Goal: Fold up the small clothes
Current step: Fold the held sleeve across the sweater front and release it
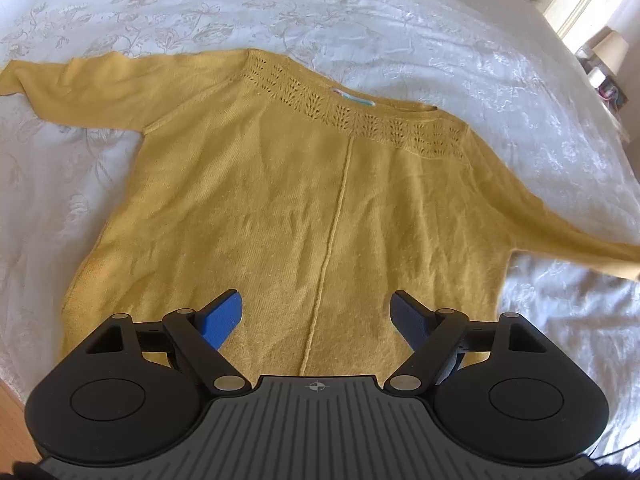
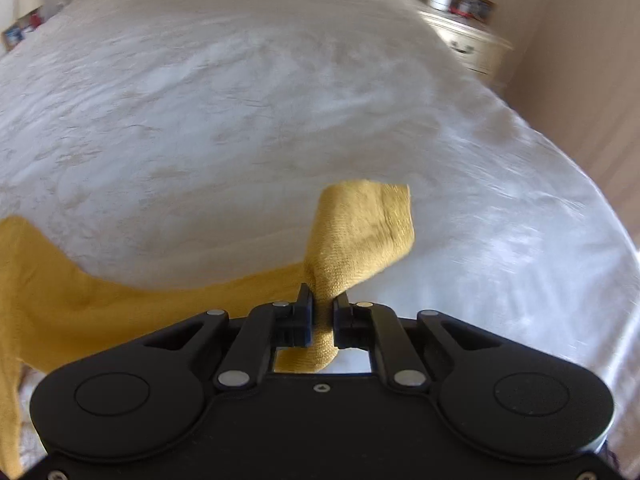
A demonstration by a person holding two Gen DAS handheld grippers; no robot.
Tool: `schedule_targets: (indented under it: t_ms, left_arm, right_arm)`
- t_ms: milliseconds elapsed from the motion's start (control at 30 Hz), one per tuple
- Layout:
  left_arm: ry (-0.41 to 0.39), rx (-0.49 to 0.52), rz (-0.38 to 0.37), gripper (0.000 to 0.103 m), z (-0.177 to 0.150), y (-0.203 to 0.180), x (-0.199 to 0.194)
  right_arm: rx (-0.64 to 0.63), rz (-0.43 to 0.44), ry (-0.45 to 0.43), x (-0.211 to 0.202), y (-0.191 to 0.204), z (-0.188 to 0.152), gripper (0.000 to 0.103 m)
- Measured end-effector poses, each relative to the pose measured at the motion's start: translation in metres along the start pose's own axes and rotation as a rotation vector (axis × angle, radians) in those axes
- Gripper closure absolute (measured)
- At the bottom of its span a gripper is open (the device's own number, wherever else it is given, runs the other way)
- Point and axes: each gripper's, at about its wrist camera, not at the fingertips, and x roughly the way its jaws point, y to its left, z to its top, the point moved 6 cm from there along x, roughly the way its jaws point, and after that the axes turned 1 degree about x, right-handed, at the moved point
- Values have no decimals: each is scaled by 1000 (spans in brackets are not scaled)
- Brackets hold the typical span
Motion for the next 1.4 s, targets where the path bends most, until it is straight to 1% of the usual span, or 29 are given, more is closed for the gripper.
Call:
schedule_targets:
  t_ms: [67,167,300,400,533,667,767,900,933,1000,1067,1100,1133,1200,1267,1333,1400]
  left_arm:
    - [2,4,-4,22,-1,-2,1]
    - [2,20,-15,22,-3,-5,1]
    - [6,44,-33,22,-4,-5,1]
    - [4,53,-45,22,-3,2,2]
    - [4,63,-64,22,3,19,5]
    - [21,74,-80,22,15,44,12]
    - [16,73,-85,22,26,67,12]
    - [14,68,-77,22,40,102,13]
    - [16,68,-73,22,43,111,13]
    - [20,65,-66,22,48,128,14]
    - [26,64,-64,22,54,144,14]
    - [29,65,-63,22,57,151,15]
    - [32,68,-64,22,59,157,16]
    - [39,79,-70,22,64,165,18]
    - [46,89,-87,22,71,168,21]
    - [52,102,-113,22,78,168,26]
    - [51,130,-137,22,86,164,30]
  right_arm:
    - [50,20,11,2,-12,-4,88]
    - [57,49,-11,-2,-4,-5,88]
    - [42,84,-65,-19,26,6,87]
    - [26,144,-121,-43,62,19,86]
    - [-46,244,-189,-80,132,28,84]
    - [-101,369,-211,-108,216,18,83]
    - [-140,448,-199,-117,283,0,83]
    - [-182,516,-158,-112,365,-32,83]
    - [-184,535,-151,-110,380,-41,78]
    - [-189,572,-132,-106,409,-61,77]
    - [-198,599,-100,-102,431,-80,68]
    - [-200,601,-87,-101,438,-88,58]
    - [-198,600,-73,-100,442,-95,52]
    - [-180,578,-49,-100,445,-107,52]
    - [-155,548,-26,-98,441,-118,51]
    - [-127,520,-6,-96,431,-125,46]
    - [-124,491,3,-93,425,-126,45]
